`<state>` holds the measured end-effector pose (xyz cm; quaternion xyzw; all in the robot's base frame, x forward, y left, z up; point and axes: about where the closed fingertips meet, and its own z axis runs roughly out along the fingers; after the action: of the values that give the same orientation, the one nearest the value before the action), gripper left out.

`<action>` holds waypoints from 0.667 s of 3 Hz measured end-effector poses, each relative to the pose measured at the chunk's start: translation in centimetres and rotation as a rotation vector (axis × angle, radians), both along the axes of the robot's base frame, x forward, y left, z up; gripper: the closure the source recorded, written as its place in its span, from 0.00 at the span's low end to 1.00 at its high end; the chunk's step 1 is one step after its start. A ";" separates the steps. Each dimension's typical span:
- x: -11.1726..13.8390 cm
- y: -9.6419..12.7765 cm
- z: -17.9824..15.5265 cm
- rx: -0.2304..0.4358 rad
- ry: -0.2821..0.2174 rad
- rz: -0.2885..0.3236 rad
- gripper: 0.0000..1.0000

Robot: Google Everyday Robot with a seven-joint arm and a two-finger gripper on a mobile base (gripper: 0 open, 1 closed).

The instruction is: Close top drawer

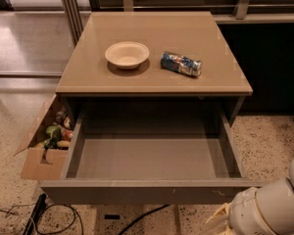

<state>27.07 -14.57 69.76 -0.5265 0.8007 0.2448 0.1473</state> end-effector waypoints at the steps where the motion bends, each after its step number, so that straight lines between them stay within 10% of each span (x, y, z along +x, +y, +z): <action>1: 2.9 3.6 -3.9 -0.007 -0.049 0.038 1.00; 2: 6.1 6.6 -4.7 -0.035 -0.104 0.097 1.00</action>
Offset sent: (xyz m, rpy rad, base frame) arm 0.1014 0.1011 -0.0573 -0.0635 -0.1670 0.1653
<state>33.18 -7.98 65.11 -0.5792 0.7697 0.2098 0.1676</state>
